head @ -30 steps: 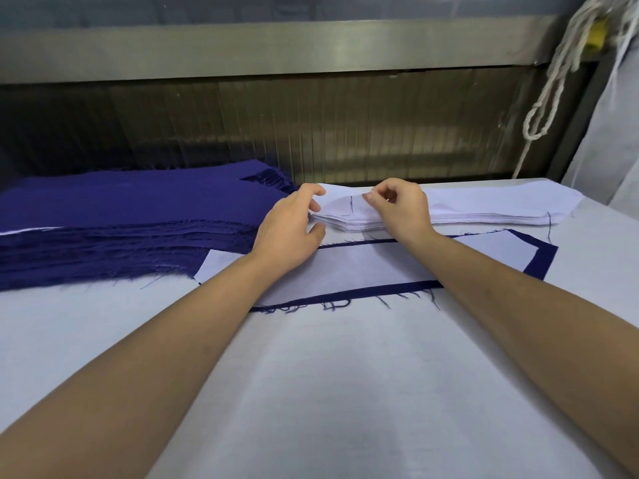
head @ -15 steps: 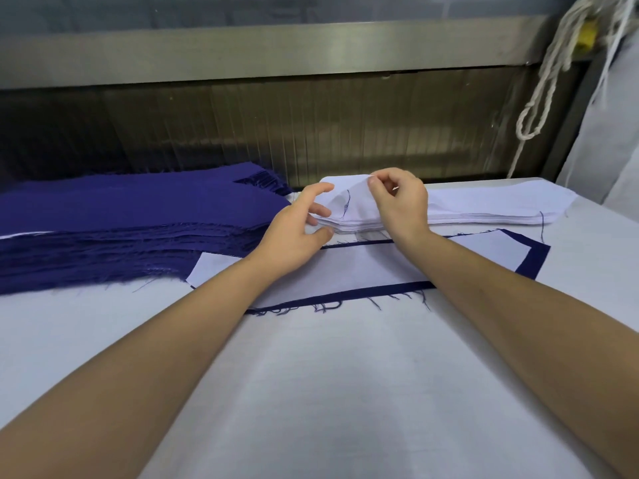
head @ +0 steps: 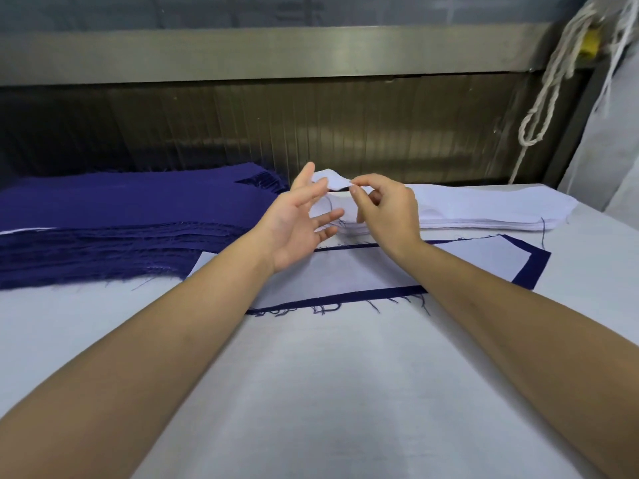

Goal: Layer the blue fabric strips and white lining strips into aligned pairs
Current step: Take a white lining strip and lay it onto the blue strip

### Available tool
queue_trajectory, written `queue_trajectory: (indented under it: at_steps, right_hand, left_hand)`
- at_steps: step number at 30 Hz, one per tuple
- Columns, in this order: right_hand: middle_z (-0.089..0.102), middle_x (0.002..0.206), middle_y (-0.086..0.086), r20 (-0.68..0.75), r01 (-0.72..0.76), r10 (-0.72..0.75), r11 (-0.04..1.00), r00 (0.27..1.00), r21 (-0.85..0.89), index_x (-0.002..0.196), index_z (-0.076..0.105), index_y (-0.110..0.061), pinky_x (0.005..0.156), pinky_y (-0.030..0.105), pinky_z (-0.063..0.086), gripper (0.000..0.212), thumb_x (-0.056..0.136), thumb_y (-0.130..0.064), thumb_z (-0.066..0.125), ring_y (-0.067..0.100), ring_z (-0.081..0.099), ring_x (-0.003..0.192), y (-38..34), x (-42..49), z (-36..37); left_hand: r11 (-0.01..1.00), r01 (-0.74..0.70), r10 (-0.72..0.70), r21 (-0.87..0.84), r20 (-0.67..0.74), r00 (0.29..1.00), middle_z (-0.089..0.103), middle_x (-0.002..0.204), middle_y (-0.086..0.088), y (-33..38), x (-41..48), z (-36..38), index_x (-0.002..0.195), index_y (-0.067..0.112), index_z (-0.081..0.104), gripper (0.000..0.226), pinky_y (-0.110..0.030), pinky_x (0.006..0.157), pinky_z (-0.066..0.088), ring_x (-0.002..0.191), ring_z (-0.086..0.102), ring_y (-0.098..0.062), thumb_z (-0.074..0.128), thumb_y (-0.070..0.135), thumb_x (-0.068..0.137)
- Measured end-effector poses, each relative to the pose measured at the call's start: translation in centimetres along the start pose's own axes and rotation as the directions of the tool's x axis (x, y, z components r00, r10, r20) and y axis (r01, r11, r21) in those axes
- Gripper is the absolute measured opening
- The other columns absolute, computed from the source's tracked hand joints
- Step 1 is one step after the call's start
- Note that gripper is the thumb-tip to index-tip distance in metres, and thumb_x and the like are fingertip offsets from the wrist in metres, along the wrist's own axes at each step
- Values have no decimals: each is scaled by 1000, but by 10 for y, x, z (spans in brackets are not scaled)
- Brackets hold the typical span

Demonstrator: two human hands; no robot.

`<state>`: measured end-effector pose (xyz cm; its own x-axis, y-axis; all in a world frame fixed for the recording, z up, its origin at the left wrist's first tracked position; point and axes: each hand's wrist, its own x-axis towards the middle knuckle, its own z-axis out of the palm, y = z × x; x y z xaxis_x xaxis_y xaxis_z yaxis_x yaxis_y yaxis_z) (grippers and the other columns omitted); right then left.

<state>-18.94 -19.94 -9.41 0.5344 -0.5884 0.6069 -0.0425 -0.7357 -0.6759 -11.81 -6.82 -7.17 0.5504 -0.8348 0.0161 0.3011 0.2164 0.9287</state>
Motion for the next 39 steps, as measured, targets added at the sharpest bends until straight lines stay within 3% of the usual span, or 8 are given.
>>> queue_trajectory:
  at_steps: [9,16,22,25,27,30,36,39]
  right_hand:
    - [70,87,2,7,27,-28,996,1000,85,100,68,-12,78,42,53,16,93,-19,56,19,65,84,3,-2,2]
    - [68,102,4,106,0,-12,993,994,116,113,62,-11,85,37,51,24,97,-20,47,20,63,95,1,-4,-2]
    - [52,129,8,150,-346,315,896,937,280,138,38,-16,101,39,42,40,100,-30,34,25,52,115,-1,4,-5]
    - [56,108,3,162,-499,477,762,864,414,141,31,-23,84,34,49,42,99,-27,35,22,58,93,1,11,-9]
    - [49,89,-7,197,-581,577,615,792,533,141,30,-26,72,27,49,42,99,-23,36,15,55,69,2,15,-13]
    - [42,91,-8,210,-601,657,452,724,658,141,30,-25,82,31,54,46,97,-14,38,14,52,57,7,20,-20]
    - [44,107,3,105,-587,745,421,659,691,139,38,-19,78,29,57,48,94,-2,40,14,52,66,22,21,-41]
    - [46,105,2,110,-617,749,441,653,652,137,41,-16,94,37,51,50,91,2,42,14,54,61,28,16,-49]
  left_hand:
    - [950,19,-63,-311,-130,989,50,125,-16,1,10,-2,139,29,39,51,-31,91,46,108,59,-28,56,27,91]
    - [984,26,-77,-178,-287,955,55,116,-11,-3,32,6,127,7,48,39,-29,78,54,90,66,-23,54,27,94]
    - [998,-55,55,13,-463,885,65,91,-3,-3,33,9,104,8,61,14,-26,66,56,80,66,-15,58,16,93]
    - [991,-99,132,92,-513,848,63,87,-2,1,27,4,84,10,63,11,-19,54,54,78,63,-14,57,2,90]
    - [984,-115,170,139,-510,843,61,95,-4,3,22,-1,97,7,63,15,-18,57,54,81,61,-13,54,-3,90]
    - [971,-123,214,205,-516,829,59,108,-10,9,12,-12,117,5,59,31,-20,63,54,86,62,-15,55,-6,88]
    - [940,-94,257,329,-500,827,58,112,-9,23,-13,-32,112,11,61,32,-18,56,54,89,63,-16,57,-8,86]
    - [923,-64,254,380,-477,841,59,113,-11,28,-26,-43,110,14,62,32,-18,57,54,89,64,-18,57,-8,86]
